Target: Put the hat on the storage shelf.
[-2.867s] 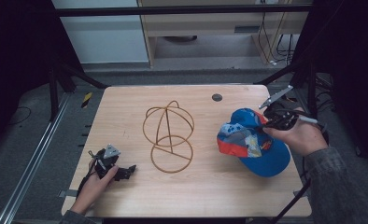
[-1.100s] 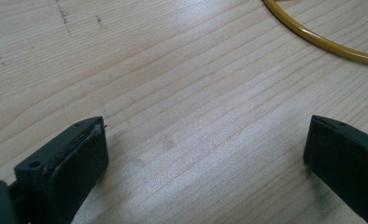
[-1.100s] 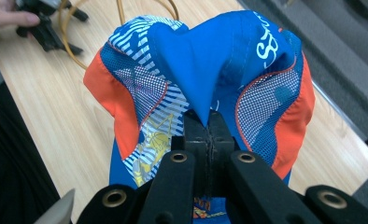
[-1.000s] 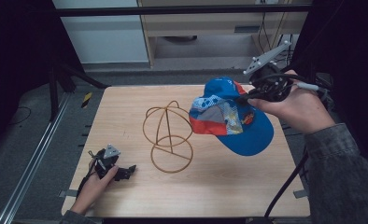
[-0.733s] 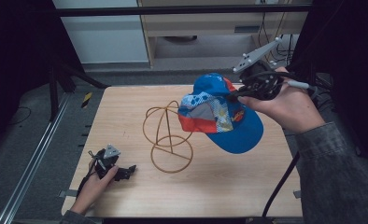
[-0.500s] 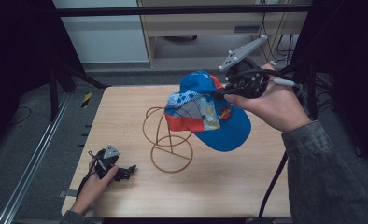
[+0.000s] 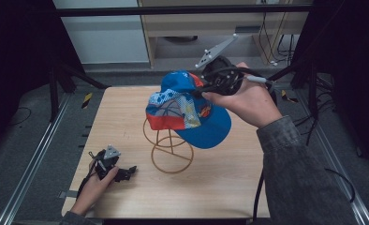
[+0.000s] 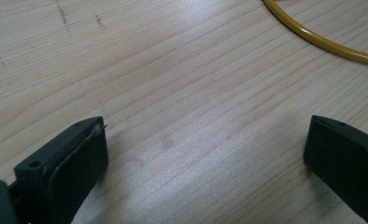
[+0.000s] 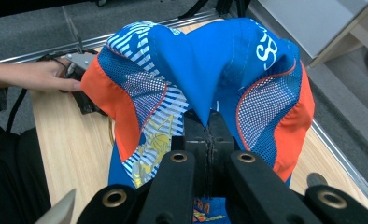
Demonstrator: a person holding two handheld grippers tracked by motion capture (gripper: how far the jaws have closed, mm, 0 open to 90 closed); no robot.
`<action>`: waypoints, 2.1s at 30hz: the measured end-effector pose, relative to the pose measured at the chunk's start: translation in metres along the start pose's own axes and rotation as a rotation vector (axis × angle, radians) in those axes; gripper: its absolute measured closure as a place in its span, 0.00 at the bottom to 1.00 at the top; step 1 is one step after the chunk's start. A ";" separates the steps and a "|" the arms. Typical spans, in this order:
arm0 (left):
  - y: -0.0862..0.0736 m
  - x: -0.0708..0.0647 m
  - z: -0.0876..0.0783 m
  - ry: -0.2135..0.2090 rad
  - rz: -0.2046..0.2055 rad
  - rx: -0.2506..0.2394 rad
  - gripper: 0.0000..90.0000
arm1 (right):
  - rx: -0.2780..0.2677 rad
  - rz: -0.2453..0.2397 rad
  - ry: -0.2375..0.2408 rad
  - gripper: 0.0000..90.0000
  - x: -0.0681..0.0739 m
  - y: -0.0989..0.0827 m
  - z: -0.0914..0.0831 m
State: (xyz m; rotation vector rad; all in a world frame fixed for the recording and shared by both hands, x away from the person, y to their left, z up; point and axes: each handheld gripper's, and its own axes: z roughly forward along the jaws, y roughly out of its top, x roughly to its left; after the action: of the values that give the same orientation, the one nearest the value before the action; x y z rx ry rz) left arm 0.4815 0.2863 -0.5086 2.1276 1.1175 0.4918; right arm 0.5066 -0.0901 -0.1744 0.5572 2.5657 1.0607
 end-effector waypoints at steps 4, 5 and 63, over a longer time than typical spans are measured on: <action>0.000 0.000 0.000 0.000 0.000 0.001 0.00 | -0.004 -0.003 0.013 1.00 0.001 0.004 0.011; 0.000 0.000 0.000 0.000 0.000 0.001 0.00 | -0.001 -0.005 0.015 1.00 0.002 0.004 0.013; 0.000 0.000 0.000 -0.001 0.002 0.001 0.00 | 0.040 -0.020 0.068 1.00 0.011 0.022 0.072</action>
State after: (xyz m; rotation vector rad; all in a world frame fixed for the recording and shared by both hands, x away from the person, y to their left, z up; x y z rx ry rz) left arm 0.4816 0.2864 -0.5086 2.1297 1.1156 0.4913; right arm 0.5325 -0.0271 -0.2093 0.5127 2.6505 1.0409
